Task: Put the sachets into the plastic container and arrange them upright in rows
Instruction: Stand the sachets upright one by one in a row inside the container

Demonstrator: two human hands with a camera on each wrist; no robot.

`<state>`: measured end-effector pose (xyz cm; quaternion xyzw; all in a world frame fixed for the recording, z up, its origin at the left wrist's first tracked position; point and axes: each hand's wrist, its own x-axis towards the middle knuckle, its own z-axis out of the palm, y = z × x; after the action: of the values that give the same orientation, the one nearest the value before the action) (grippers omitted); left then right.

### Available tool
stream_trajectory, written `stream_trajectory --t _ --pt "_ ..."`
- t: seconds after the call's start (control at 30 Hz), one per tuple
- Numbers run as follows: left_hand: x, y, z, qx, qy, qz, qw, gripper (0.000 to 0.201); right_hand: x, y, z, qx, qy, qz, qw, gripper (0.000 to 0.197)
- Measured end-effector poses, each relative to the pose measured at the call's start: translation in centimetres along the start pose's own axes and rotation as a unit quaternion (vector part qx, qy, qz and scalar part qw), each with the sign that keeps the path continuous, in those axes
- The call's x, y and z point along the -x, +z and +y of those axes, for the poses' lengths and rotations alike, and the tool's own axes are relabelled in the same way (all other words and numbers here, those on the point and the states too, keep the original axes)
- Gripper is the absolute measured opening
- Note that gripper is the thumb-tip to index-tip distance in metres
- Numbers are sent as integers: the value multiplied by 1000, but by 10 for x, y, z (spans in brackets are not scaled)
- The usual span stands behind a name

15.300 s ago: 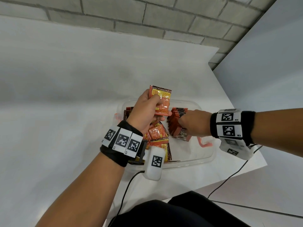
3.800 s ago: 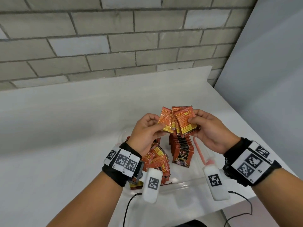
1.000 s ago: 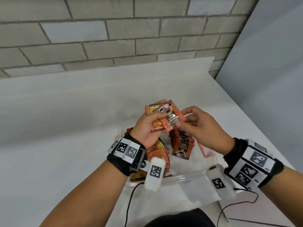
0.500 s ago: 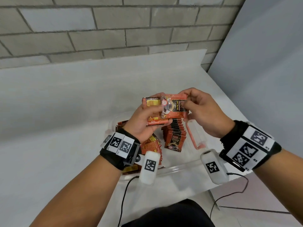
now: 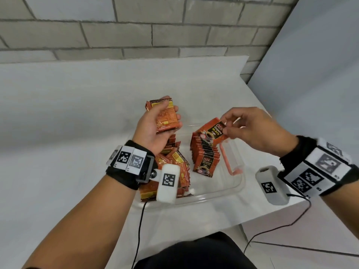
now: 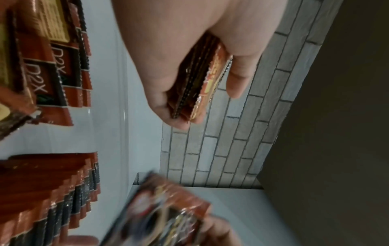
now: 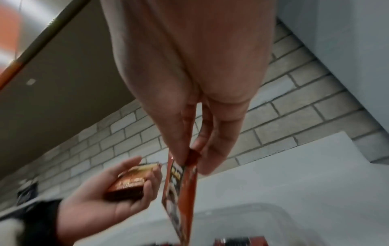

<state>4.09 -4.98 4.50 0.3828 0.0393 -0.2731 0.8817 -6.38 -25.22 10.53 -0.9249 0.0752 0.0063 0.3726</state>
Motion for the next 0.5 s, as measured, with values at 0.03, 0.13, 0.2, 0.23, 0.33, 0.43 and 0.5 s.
stream_trajectory --t 0.03,0.13,0.2,0.23,0.33,0.43,0.5 --pt "0 -2 0 -5 0 4 1000 7 2 5 2 64 -4 -35 997 16" --pt "2 -4 -2 -24 -9 1 1000 7 7 28 8 181 -15 -133 974 11" --pt "3 -4 -4 -36 -17 -1 999 6 7 42 14 210 -13 -171 962 8" --pt "3 -4 -4 -43 -21 -2 999 6 6 47 16 216 -7 -183 959 8" --pt "4 -3 -6 -65 -29 -3 997 5 2 56 22 240 6 -199 950 7" --pt "5 -5 -5 -78 -30 -4 996 6 -1 64 27 297 -7 -192 935 3" --pt "6 -7 -5 -82 -29 -3 996 6 0 68 28 325 -17 -192 926 7"
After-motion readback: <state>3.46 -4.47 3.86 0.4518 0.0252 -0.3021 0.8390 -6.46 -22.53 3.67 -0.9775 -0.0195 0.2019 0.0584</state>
